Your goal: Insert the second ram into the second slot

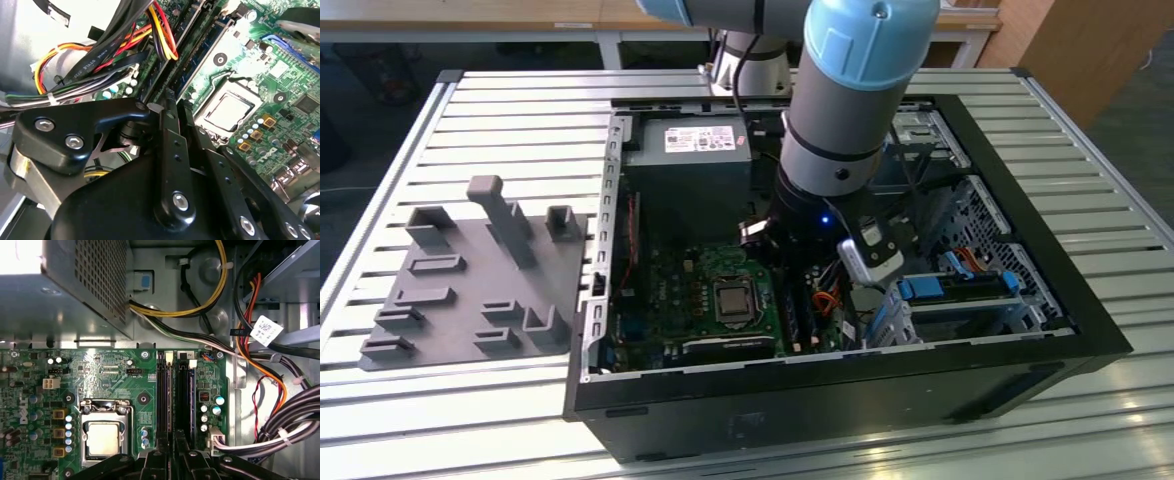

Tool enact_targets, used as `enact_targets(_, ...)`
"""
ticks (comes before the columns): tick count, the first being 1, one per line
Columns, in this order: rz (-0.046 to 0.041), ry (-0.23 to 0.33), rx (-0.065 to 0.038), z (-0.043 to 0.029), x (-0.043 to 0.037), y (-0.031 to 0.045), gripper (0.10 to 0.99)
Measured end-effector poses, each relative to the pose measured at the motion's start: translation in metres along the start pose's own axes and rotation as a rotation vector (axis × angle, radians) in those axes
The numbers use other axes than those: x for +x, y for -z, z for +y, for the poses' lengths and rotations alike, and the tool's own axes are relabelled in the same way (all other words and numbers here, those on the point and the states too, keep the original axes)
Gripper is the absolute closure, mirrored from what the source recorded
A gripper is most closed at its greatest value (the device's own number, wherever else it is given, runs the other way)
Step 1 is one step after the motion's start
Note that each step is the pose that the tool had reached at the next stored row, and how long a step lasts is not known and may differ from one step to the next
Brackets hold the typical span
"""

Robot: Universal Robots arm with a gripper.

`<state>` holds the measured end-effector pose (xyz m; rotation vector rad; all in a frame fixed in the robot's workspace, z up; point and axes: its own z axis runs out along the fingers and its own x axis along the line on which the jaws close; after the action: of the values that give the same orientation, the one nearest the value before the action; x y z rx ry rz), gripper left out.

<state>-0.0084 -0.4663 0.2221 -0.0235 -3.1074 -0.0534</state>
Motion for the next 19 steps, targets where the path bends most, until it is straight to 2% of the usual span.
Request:
enact_targets(3,0.0004,0.0,0.0,0.0001,0.0002,0.0043,0.89)
enact_targets(4,0.0004,0.0,0.0,0.0002,0.0001,0.0045,0.961)
enact_targets(6,0.0004,0.0,0.0,0.0002,0.0001,0.0045,0.98)
enact_targets(19,0.0005,0.0,0.0,0.0001,0.0001,0.0026,0.98)
